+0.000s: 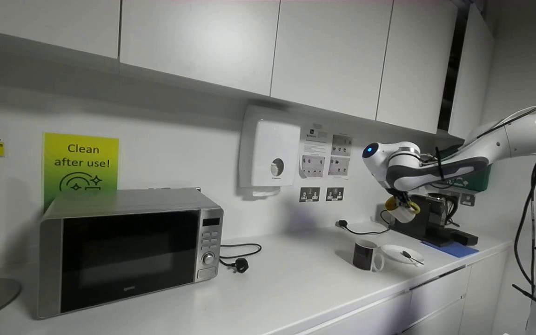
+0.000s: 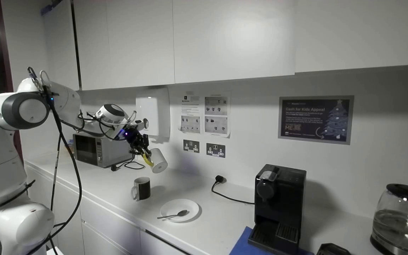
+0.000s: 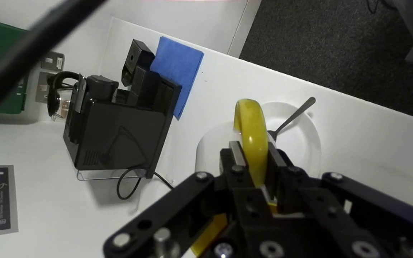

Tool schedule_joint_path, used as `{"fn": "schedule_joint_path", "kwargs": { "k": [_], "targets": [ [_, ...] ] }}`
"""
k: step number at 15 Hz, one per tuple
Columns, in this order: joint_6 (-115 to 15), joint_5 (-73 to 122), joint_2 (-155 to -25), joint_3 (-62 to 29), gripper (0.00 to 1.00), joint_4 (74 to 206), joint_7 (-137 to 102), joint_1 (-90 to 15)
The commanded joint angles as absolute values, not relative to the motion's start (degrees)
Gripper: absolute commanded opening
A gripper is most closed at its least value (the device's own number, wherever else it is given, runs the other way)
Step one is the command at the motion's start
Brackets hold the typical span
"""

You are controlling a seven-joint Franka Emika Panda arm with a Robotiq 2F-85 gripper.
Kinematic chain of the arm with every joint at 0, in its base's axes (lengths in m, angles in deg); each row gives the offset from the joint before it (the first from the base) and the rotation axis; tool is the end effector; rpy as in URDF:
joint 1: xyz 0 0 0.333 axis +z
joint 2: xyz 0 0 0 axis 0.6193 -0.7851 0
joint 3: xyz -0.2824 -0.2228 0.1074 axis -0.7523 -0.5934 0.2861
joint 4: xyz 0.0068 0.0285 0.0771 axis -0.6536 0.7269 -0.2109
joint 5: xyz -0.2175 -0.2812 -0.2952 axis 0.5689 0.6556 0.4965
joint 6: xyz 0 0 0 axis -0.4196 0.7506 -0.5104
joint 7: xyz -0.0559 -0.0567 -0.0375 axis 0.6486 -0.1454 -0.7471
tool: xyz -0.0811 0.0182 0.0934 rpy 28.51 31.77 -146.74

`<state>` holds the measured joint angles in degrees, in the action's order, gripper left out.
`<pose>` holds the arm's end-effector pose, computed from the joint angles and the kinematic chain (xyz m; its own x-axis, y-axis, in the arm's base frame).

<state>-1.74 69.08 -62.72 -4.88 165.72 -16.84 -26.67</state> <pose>0.5200 0.0865 0.5517 0.9332 0.2130 -0.2893 0.3592 -0.5696 0.7392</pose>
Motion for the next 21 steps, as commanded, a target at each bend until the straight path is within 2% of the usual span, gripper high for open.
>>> {"fn": "schedule_joint_path", "kwargs": {
  "k": [1, 21],
  "targets": [
    [-4.6, 67.9, -58.9, -5.1, 0.04, 168.3, -17.5, -27.8],
    [-18.1, 58.5, -53.1, -7.7, 0.04, 174.7, -20.4, -31.0]
  ]
}}
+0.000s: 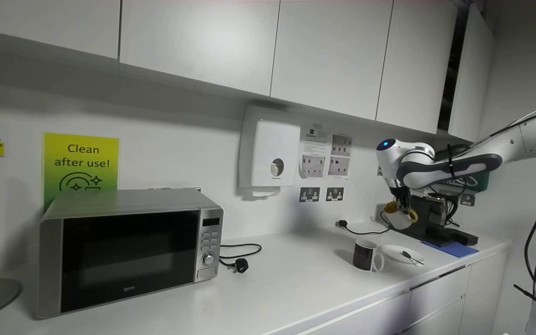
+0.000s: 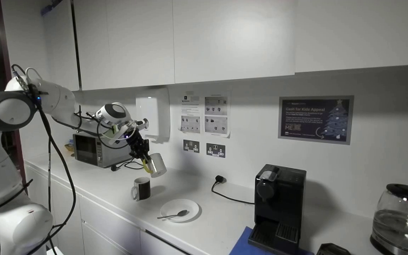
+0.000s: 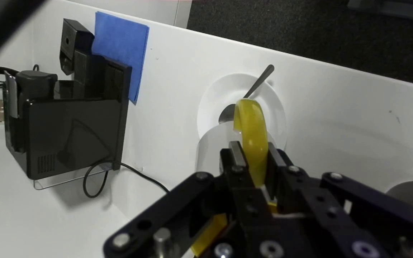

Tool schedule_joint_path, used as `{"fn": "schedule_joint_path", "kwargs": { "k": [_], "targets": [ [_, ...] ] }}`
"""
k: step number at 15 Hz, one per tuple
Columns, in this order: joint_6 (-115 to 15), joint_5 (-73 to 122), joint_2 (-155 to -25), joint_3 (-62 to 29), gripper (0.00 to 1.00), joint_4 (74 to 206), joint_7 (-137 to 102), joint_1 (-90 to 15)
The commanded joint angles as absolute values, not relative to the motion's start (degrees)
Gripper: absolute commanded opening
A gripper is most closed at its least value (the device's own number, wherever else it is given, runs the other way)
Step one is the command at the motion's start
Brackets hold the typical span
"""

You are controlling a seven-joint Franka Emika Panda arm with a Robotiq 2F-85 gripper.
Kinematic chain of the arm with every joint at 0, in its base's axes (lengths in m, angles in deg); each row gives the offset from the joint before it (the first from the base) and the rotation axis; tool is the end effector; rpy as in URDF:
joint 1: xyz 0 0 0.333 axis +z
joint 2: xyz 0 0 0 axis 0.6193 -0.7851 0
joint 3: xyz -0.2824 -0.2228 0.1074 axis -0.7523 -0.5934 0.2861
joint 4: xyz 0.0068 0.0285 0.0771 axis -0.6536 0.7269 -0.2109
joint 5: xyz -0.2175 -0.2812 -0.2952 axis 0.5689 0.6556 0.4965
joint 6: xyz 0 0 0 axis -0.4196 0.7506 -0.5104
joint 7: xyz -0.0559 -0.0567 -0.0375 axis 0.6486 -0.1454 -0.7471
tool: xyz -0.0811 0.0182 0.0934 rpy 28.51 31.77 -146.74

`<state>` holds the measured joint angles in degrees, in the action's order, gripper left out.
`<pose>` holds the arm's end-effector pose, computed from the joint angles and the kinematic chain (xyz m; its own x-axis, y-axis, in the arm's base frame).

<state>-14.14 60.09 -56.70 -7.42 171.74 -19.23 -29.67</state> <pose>0.5050 0.0584 0.5445 0.9658 0.2313 -0.1172 0.2525 -0.7367 0.6273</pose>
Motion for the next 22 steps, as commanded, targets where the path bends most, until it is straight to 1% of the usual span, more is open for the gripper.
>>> {"fn": "schedule_joint_path", "kwargs": {
  "k": [1, 22],
  "targets": [
    [-19.4, 57.9, -52.9, -7.8, 0.04, 175.3, -20.7, -31.2],
    [-44.7, 47.3, -52.1, -11.7, 0.04, 184.1, -20.3, -37.8]
  ]
}}
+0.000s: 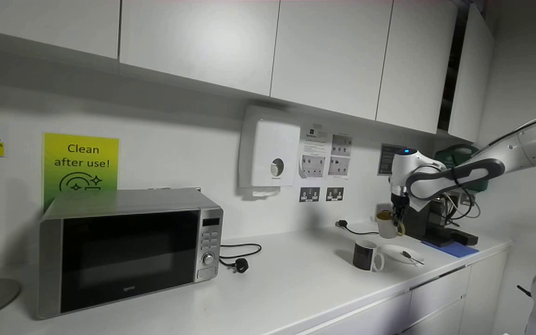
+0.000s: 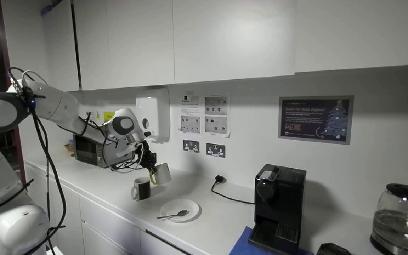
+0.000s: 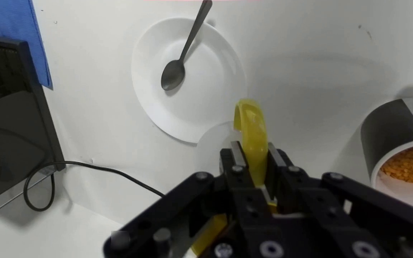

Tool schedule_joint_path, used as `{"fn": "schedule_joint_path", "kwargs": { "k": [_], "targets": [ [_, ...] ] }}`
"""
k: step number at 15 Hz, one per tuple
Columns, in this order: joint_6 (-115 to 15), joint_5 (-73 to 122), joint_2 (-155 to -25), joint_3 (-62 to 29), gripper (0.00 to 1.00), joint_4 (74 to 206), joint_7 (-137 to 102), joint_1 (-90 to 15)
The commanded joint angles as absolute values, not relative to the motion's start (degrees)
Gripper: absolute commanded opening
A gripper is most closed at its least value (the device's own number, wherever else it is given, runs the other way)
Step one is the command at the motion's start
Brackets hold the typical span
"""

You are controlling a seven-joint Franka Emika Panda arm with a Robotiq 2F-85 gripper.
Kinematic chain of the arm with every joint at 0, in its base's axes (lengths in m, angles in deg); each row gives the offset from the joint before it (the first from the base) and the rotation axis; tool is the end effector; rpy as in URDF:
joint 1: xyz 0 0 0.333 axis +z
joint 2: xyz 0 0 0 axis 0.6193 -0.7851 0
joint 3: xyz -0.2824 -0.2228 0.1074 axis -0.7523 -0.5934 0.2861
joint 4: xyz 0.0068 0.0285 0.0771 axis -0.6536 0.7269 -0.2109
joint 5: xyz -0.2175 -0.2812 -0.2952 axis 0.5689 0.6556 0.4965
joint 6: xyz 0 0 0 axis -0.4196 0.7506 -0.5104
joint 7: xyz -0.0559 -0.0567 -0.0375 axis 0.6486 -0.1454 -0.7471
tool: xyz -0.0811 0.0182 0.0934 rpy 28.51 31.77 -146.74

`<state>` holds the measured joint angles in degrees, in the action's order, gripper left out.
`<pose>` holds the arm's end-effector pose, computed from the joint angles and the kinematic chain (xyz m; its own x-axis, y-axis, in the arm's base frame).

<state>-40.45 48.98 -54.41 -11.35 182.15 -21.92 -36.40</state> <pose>0.5114 0.0057 0.4884 0.9716 0.1661 0.1686 0.0880 -0.9147 0.3944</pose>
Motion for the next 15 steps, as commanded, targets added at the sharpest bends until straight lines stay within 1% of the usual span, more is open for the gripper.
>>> {"fn": "schedule_joint_path", "kwargs": {
  "k": [1, 15],
  "targets": [
    [-45.7, 46.8, -52.2, -11.8, 0.04, 184.3, -20.1, -37.9],
    [-51.9, 34.5, -55.0, -14.5, 0.04, 184.7, -10.9, -37.4]
  ]
}}
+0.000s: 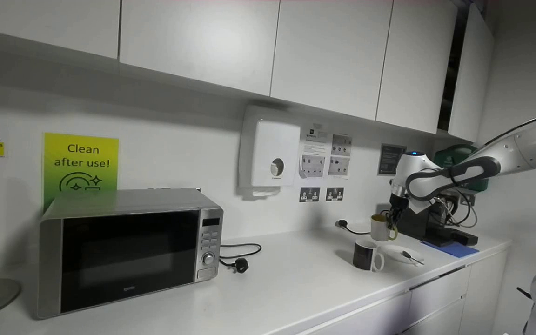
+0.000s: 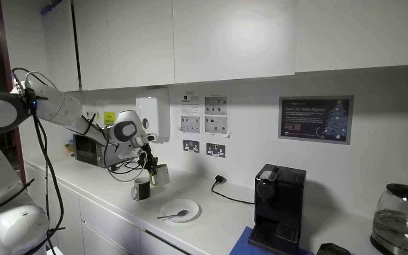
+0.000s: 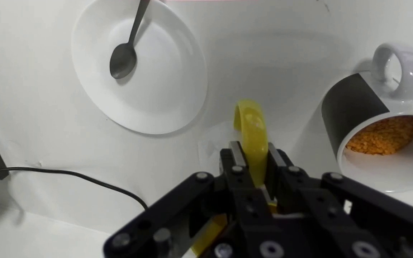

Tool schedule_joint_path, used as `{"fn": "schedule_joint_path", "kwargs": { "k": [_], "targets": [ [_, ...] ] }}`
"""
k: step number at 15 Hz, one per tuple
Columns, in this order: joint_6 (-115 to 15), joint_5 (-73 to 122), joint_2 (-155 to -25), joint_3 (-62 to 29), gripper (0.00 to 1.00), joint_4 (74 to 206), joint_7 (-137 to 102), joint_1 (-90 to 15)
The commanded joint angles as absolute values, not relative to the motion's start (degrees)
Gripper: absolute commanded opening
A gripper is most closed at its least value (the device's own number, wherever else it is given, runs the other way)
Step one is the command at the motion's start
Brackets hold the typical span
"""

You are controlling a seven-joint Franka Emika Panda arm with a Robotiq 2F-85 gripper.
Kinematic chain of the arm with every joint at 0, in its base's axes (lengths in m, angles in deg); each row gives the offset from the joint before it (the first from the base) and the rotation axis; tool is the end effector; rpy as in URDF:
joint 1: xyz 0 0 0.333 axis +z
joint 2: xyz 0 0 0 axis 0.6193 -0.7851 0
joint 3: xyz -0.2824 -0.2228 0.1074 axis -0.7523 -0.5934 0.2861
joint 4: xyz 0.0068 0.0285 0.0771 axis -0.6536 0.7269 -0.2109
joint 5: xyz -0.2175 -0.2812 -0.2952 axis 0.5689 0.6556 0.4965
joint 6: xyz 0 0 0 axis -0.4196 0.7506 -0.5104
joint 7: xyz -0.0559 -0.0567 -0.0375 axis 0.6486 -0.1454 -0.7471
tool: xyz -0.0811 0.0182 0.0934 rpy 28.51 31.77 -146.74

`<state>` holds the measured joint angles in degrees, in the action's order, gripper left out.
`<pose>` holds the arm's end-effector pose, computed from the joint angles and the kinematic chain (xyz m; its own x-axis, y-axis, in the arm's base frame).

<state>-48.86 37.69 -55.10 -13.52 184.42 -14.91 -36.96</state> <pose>0.5167 -0.0040 0.4724 0.9582 0.1539 0.2412 0.0993 -0.9695 0.2241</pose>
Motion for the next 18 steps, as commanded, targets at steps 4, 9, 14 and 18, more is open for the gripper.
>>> {"fn": "schedule_joint_path", "kwargs": {
  "k": [4, 9, 14, 18],
  "targets": [
    [-52.0, 30.1, -56.5, -15.8, 0.04, 184.1, -6.7, -37.2],
    [-51.8, 26.3, -58.7, -16.5, 0.04, 183.2, -2.8, -37.1],
    [-53.1, 24.3, -60.8, -16.6, 0.04, 182.5, -0.9, -37.1],
    [-55.7, 23.1, -62.5, -16.5, 0.04, 182.3, -0.3, -37.2]
  ]
}}
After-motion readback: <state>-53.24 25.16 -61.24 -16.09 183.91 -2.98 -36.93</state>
